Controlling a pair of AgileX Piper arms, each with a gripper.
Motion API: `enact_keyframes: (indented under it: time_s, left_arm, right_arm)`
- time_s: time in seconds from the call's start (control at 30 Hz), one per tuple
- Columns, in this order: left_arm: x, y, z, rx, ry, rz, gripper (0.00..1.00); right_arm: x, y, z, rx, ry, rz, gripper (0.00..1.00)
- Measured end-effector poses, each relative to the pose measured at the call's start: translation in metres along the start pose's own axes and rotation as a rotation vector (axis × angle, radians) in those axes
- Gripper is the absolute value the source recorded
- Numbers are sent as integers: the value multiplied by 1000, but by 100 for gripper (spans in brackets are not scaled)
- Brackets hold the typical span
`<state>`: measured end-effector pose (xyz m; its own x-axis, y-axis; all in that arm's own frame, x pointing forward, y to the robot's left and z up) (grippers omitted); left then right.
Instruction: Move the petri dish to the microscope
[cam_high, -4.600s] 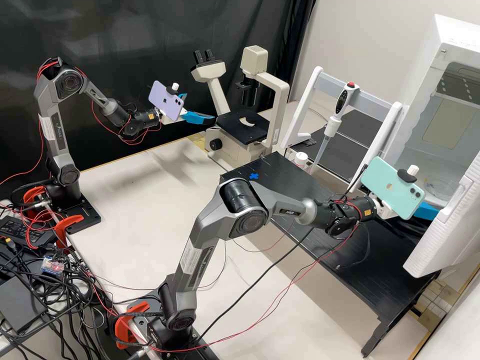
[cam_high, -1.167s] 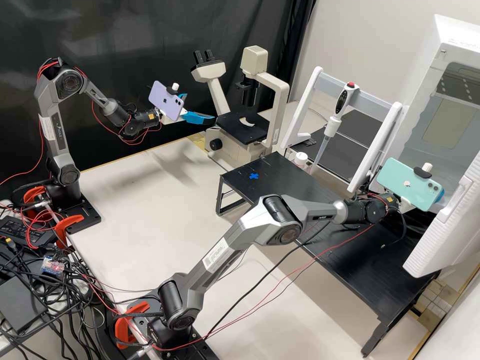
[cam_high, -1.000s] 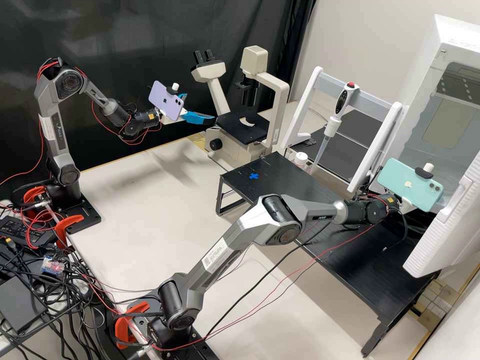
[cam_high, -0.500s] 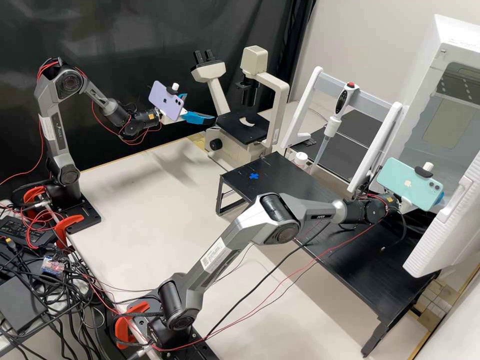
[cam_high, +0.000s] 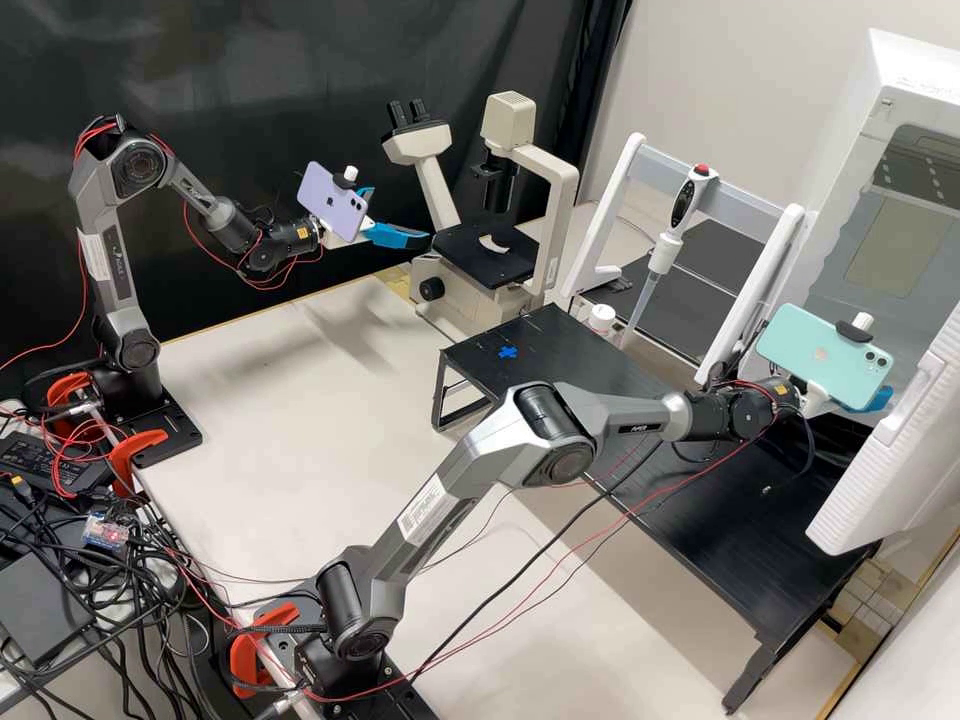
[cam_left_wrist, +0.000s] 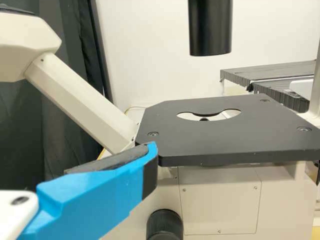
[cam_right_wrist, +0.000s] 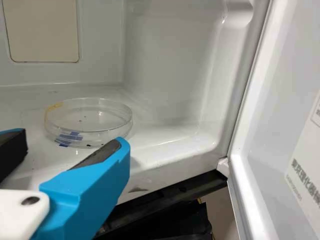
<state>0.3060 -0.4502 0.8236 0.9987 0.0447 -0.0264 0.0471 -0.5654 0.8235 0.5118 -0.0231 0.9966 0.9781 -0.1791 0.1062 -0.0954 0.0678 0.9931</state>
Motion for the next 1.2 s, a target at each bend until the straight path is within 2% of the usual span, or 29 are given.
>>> enact_keyframes:
  time_s: [0.33, 0.7, 0.93, 1.17, 1.2]
  left_arm:
    - [0, 0, 0, 0, 0, 0, 100]
    - [0, 0, 0, 0, 0, 0, 100]
    - [0, 0, 0, 0, 0, 0, 100]
    - [0, 0, 0, 0, 0, 0, 100]
    - [0, 0, 0, 0, 0, 0, 100]
  right_arm:
    - [3, 12, -13, -8, 17, 36, 100]
    - [24, -13, -19, -11, -16, 6, 100]
    - [33, -19, -16, -12, -16, 10, 100]
    - [38, -19, -13, 46, -36, 18, 100]
    - [38, -19, -13, 43, -36, 20, 100]
